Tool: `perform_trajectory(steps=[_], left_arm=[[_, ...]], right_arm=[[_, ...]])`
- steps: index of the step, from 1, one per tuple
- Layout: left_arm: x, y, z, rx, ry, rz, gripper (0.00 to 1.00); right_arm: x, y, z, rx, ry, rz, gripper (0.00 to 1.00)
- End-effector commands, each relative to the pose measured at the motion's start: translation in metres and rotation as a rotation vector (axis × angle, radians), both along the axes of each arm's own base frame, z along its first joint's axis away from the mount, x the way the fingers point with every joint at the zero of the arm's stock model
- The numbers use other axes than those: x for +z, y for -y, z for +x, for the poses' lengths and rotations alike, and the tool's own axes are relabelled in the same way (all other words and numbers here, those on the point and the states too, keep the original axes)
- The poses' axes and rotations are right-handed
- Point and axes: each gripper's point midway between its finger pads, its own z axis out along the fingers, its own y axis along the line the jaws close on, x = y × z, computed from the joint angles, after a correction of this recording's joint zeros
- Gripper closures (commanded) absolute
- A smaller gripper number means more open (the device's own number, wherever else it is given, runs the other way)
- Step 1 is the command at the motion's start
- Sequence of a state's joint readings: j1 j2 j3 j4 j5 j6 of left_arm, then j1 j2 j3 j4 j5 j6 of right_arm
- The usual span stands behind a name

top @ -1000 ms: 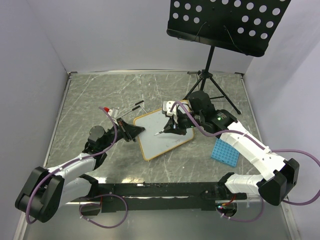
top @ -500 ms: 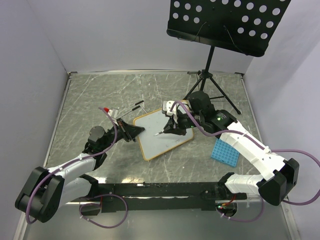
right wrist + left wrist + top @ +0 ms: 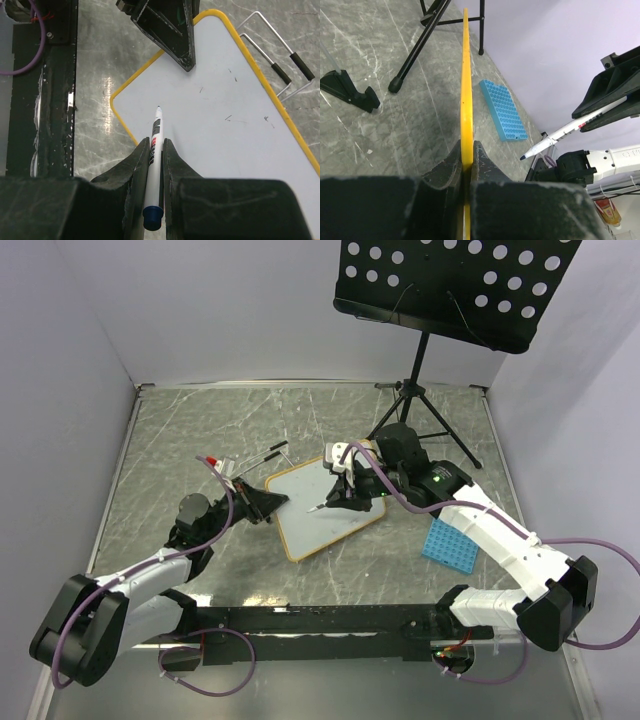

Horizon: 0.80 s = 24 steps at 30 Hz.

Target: Write a sentence on the whiteboard

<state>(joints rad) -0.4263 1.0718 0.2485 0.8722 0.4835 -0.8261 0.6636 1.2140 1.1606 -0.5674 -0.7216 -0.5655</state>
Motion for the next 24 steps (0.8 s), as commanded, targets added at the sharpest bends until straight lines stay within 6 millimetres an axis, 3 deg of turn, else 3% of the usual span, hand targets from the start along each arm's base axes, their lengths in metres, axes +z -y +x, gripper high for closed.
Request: perform_trajectory(steps=[1,24], left_arm=[[0.0507,-0.0007,-0.0032,0.002,0.161,-0.103,0.99],[0.0506,-0.0009,-0.0041,0.001,0.161,-0.112,0.99]], right_arm=[[0.0135,-0.0054,-0.0006,0.012,0.038,0.042,1.0],[0.0075,-0.0079,0.0041,0.007,0.041,0.035,1.0]])
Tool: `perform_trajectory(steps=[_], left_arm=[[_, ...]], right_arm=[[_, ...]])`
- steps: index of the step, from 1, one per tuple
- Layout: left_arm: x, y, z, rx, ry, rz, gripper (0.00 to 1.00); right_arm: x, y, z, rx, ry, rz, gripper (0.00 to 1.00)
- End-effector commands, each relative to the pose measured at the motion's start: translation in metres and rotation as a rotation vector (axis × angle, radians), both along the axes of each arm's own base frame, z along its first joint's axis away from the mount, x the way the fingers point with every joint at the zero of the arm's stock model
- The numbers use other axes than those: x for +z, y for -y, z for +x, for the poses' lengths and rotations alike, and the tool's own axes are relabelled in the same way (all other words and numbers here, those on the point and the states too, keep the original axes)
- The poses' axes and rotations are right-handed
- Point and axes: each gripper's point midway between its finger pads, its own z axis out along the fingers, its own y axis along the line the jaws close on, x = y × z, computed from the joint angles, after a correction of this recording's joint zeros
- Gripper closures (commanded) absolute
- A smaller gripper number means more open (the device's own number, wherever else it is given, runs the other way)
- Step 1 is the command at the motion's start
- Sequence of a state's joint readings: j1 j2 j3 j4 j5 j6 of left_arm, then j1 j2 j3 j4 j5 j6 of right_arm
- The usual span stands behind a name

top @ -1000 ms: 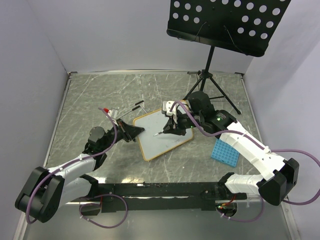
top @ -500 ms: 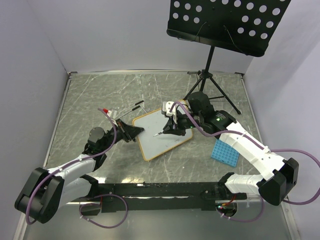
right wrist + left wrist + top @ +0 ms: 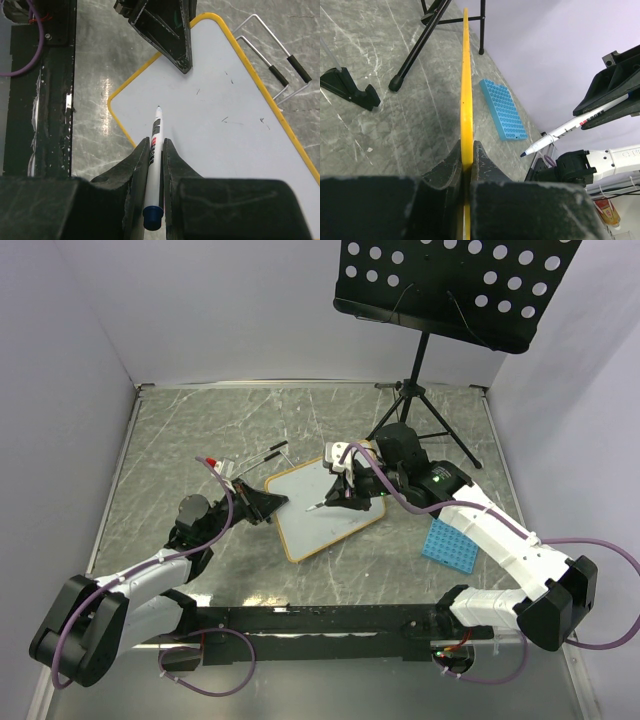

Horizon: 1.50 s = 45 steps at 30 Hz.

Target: Write a sentence on the whiteboard

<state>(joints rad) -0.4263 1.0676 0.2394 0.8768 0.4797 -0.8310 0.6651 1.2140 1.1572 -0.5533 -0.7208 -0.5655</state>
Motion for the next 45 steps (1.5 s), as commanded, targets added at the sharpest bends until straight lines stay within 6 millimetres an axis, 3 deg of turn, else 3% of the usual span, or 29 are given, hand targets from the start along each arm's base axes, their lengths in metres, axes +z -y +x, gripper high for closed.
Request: perform_trajectory(steps=[1,25,35,45], left_arm=[[0.052,0.0,-0.003,-0.002,0.167,-0.109,0.99],[0.055,-0.001,-0.003,0.007,0.159,-0.138,0.99],[0.051,-0.002,0.0,0.021,0.145,-0.133,0.99],[0.055,-0.003,-0.001,0.021,0.131,-0.179,0.99]], right_arm=[[0.006,-0.007,0.003,0.007,0.031,0.029,1.0],[0.015,-0.019,0.006,0.034,0.06,0.04,1.0],[0.031,-0.024,0.012,0.04,0.104,0.047,1.0],[0.026,-0.031,0.015,0.006,0.097,0.067,1.0]])
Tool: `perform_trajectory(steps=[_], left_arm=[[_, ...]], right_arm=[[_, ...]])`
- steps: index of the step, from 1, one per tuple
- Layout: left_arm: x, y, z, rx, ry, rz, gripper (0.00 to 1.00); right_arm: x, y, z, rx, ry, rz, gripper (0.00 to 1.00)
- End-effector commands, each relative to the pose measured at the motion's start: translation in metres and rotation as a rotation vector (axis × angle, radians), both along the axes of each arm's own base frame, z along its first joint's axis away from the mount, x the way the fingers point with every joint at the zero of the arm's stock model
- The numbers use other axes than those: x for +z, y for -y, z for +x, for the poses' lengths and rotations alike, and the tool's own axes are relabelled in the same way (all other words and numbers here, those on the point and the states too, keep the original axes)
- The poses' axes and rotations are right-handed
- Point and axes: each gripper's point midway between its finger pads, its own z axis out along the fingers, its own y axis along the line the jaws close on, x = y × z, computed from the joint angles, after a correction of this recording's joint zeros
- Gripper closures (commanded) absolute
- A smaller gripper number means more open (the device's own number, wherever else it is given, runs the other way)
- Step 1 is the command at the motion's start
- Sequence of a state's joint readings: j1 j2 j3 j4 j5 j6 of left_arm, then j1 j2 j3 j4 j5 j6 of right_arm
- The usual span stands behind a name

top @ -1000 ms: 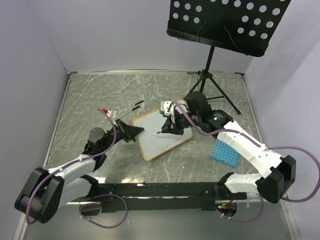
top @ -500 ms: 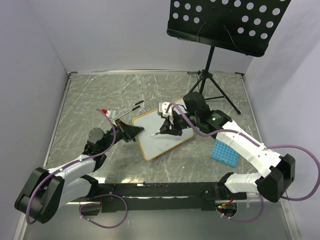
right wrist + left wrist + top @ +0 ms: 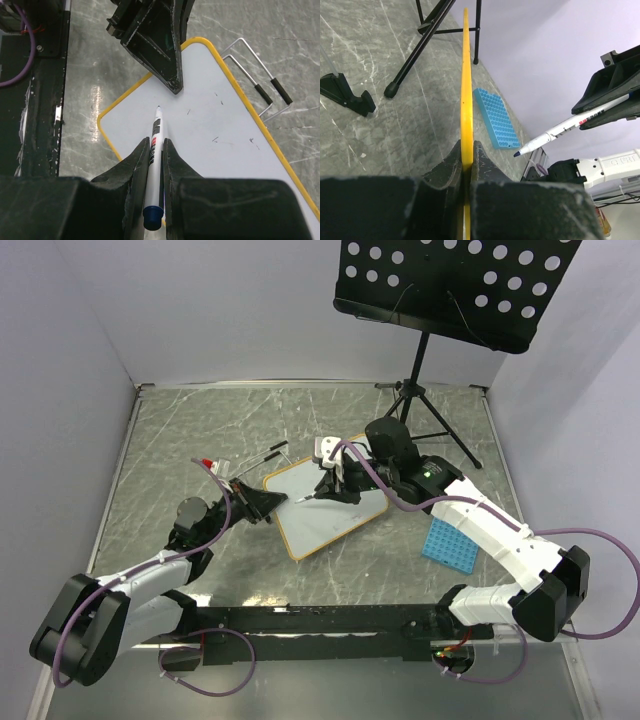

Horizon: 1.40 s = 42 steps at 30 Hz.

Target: Write a sentence on the whiteboard

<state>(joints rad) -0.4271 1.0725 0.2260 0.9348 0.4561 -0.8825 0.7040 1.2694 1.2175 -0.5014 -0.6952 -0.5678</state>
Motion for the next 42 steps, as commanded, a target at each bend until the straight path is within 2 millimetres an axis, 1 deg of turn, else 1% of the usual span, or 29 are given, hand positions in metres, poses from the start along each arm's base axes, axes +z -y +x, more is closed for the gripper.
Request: perform_trajectory(steps=[1,5,10,12,22,33,42], left_arm=[[0.047,-0.002,-0.002,0.007,0.135,-0.128,0.99],[0.047,-0.002,-0.003,0.005,0.132,-0.138,0.99],[0.048,-0.002,-0.005,0.001,0.129,-0.154,0.99],[0.048,-0.002,-0.006,-0.002,0.128,-0.158,0.99],[0.049,0.0,-0.007,-0.02,0.129,-0.171,0.99],[0.05,0.001,-0.009,-0.03,0.131,-0.174,0.99],[0.051,0.001,-0.009,-0.032,0.133,-0.179,0.99]], right_arm=[[0.012,-0.012,0.006,-0.017,0.041,0.045,1.0],[0.016,-0.014,0.016,-0.066,0.049,0.055,1.0],[0.013,-0.016,0.031,-0.141,0.055,0.057,1.0],[0.012,-0.016,0.033,-0.156,0.058,0.061,1.0],[0.013,-0.02,0.031,-0.145,0.032,0.077,1.0],[0.008,-0.022,0.04,-0.178,0.03,0.079,1.0],[0.006,-0.024,0.036,-0.163,0.007,0.08,1.0]])
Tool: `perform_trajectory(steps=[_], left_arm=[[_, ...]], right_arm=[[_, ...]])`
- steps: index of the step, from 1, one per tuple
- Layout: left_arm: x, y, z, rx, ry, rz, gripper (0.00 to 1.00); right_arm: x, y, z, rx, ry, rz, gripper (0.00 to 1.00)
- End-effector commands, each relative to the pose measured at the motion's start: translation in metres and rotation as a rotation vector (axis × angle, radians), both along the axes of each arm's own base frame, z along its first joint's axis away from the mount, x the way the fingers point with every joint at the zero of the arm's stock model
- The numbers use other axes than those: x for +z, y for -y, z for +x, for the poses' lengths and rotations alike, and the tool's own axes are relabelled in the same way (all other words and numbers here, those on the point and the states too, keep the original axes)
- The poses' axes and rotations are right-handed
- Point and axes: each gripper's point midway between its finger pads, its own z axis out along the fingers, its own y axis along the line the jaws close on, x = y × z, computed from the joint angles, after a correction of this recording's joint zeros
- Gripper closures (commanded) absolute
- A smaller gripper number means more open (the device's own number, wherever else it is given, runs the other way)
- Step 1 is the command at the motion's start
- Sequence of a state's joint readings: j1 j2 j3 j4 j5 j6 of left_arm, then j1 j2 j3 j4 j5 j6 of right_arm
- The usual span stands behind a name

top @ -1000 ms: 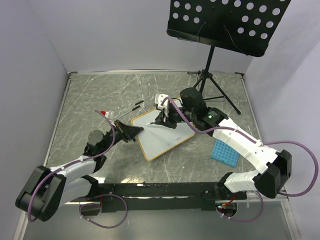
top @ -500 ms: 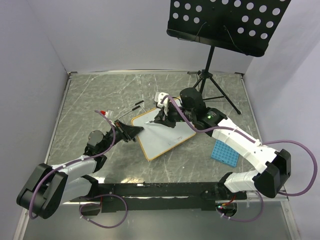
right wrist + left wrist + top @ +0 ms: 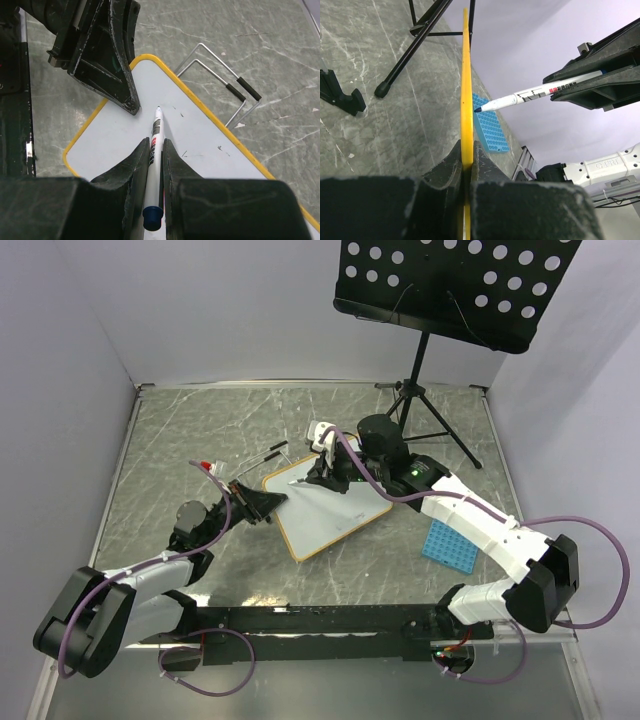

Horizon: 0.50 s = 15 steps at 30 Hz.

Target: Write a sentence on the whiteboard

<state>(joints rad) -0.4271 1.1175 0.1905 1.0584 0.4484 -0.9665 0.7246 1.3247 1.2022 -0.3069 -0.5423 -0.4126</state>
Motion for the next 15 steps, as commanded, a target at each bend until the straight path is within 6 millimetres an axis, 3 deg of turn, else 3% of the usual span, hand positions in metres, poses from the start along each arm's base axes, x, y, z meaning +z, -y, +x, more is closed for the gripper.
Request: perform_trajectory(steps=[1,15], left_arm=[[0.05,0.001,-0.007,-0.024,0.161,-0.108,0.99],[0.052,0.001,-0.007,-0.024,0.168,-0.113,0.99]], right_arm=[[0.003,-0.006,-0.002,0.013,0.005,0.027,1.0],[-0.008,-0.007,-0.001,0.012,-0.014,0.009,1.0]])
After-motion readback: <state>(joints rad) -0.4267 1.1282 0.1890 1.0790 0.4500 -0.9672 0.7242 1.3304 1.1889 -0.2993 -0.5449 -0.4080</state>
